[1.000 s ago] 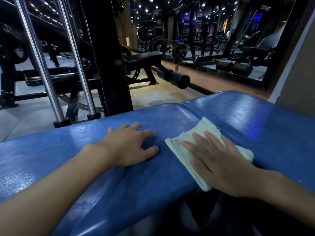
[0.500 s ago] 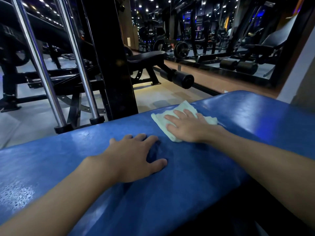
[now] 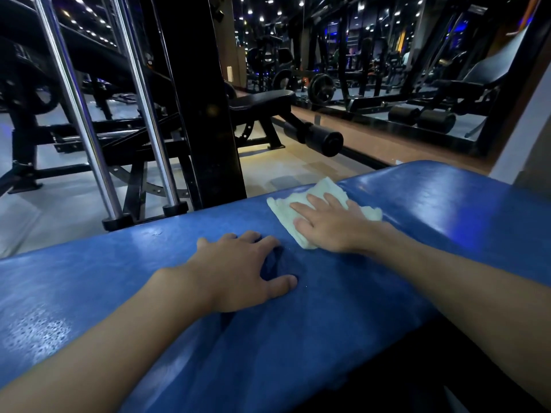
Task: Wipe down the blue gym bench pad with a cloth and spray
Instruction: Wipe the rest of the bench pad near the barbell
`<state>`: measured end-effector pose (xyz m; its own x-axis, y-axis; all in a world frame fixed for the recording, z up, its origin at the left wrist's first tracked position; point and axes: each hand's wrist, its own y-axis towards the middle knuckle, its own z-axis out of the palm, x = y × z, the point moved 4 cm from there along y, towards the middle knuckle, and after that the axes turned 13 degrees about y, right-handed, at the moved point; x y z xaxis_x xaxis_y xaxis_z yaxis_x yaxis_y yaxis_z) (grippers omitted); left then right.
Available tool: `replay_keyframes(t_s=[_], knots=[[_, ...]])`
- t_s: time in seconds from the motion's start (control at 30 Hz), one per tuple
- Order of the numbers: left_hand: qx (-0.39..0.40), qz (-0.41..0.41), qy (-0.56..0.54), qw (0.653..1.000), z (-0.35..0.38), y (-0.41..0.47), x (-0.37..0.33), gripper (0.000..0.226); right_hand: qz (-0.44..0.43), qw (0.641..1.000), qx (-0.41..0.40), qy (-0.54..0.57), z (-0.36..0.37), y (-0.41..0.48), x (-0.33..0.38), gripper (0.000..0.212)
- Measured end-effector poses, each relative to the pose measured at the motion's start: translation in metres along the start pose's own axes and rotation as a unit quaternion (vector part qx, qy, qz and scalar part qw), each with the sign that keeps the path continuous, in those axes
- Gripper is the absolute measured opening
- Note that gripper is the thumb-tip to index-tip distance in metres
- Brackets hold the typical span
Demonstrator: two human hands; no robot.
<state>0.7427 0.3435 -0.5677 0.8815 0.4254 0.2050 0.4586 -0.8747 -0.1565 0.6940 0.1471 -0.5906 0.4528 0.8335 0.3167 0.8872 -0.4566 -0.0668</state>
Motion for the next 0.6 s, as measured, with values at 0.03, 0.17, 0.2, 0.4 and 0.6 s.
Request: replay_keyframes(t_s=[0.03,0.17,0.2,0.4,0.6], knots=[[-0.001,-0.003,-0.005,1.000,-0.001,0.000,0.000,0.072,-0.004,1.000,-0.001,-0.001,0.001,-0.018,-0.001,0.054],[-0.015,-0.006,-0.019,1.000,-0.003,-0.004,0.002,0.061,-0.027,0.998,-0.032,-0.050,0.003,-0.092,-0.003,0.071],[-0.018,-0.007,-0.017,1.000,-0.002,-0.006,0.002,0.059,-0.032,0.997,-0.036,-0.061,0.005,-0.109,-0.005,0.076],[-0.041,-0.030,0.006,0.999,-0.008,-0.015,0.013,0.056,-0.038,0.995,-0.059,-0.073,0.015,-0.164,-0.014,0.067],[0.010,-0.028,-0.043,0.999,0.004,-0.017,0.027,0.069,-0.007,1.000,0.008,-0.024,0.007,-0.117,-0.006,0.061]])
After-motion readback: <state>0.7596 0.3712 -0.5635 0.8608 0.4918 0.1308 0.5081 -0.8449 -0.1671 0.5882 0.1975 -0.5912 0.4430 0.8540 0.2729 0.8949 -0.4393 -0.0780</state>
